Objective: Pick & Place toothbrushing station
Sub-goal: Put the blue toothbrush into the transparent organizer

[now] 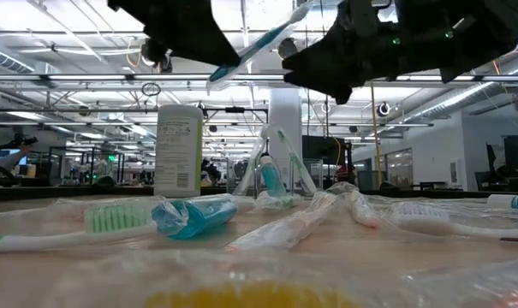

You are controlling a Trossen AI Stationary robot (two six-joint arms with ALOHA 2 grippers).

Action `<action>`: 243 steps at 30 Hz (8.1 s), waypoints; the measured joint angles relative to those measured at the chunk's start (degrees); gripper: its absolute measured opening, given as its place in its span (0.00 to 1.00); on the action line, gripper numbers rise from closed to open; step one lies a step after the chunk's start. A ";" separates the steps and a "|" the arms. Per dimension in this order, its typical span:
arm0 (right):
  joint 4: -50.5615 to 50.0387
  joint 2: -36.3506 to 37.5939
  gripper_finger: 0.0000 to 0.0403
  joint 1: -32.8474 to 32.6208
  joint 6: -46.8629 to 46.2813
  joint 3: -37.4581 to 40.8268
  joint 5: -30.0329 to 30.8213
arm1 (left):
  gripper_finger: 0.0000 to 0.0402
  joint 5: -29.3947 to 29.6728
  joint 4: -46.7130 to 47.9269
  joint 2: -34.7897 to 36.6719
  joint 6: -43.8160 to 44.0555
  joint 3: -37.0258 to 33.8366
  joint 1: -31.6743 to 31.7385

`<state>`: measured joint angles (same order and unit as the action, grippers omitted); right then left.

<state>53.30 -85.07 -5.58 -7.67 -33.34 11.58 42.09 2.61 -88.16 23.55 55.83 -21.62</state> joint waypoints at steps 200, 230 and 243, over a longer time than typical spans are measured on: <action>13.70 0.32 0.11 9.37 -0.32 3.32 0.36 | 0.16 -47.19 -20.41 -5.75 -24.77 2.56 31.84; -13.21 0.30 0.35 6.40 6.52 3.35 9.19 | 0.03 -33.55 -42.41 -1.16 -27.38 -6.22 40.62; -13.28 0.30 0.35 5.83 6.84 3.35 9.17 | 0.02 -25.93 -83.51 -24.24 -26.28 -16.23 39.49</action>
<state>40.02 -84.77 0.25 -0.83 -30.00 20.75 16.16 -80.90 -112.40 -2.72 39.60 17.87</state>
